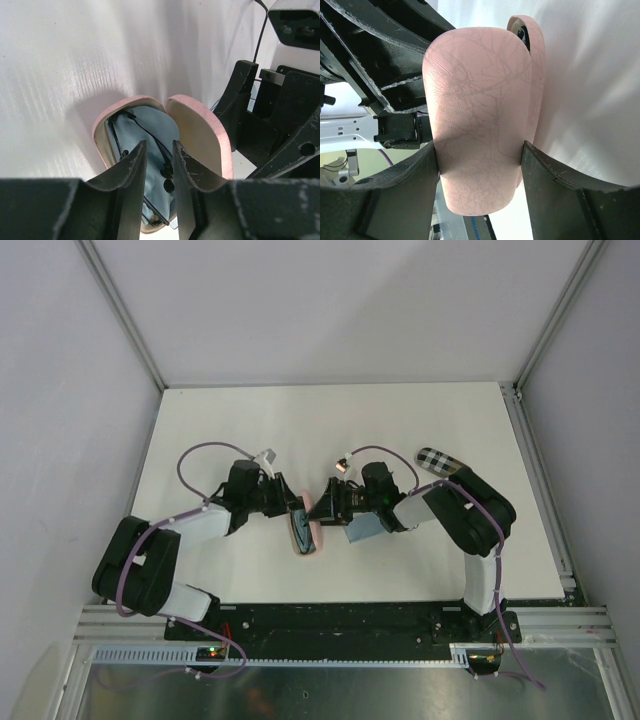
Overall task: Organize the sunglasses
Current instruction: Open the case with the sunglasses at the center of the board.
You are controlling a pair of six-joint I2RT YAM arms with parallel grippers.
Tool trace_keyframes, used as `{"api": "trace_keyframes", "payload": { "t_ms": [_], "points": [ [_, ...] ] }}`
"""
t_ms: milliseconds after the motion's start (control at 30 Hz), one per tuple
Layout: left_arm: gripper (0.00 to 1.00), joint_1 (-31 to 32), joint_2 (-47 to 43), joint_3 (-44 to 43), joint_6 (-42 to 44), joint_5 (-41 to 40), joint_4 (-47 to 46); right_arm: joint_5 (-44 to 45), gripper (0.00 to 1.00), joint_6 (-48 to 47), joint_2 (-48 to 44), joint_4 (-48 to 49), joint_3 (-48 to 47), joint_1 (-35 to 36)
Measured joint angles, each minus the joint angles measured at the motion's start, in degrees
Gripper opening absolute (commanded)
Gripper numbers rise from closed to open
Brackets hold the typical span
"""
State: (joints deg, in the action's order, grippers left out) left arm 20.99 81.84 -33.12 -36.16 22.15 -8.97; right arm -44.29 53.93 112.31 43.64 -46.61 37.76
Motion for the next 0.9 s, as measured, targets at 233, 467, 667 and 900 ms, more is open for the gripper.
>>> {"api": "trace_keyframes", "payload": {
  "t_ms": [233, 467, 667, 900],
  "points": [
    [0.30, 1.11, 1.99, -1.81, 0.24, -0.15, 1.44, -0.22, 0.47, 0.02, 0.33, 0.44, 0.00, 0.00],
    [0.12, 1.92, 5.29, -4.20, 0.42, 0.07, 1.97, -0.22, 0.47, 0.37, 0.50, 0.15, 0.04, -0.17],
    [0.05, 1.95, 4.94, -4.50, 0.13, 0.24, 2.71, -0.39, 0.46, 0.57, 0.50, 0.02, 0.11, -0.39],
    [0.03, 1.31, 2.14, -4.50, 0.02, 1.09, 4.13, -1.11, 0.46, 0.50, 0.63, 1.25, 0.11, -0.83]
  ]
}}
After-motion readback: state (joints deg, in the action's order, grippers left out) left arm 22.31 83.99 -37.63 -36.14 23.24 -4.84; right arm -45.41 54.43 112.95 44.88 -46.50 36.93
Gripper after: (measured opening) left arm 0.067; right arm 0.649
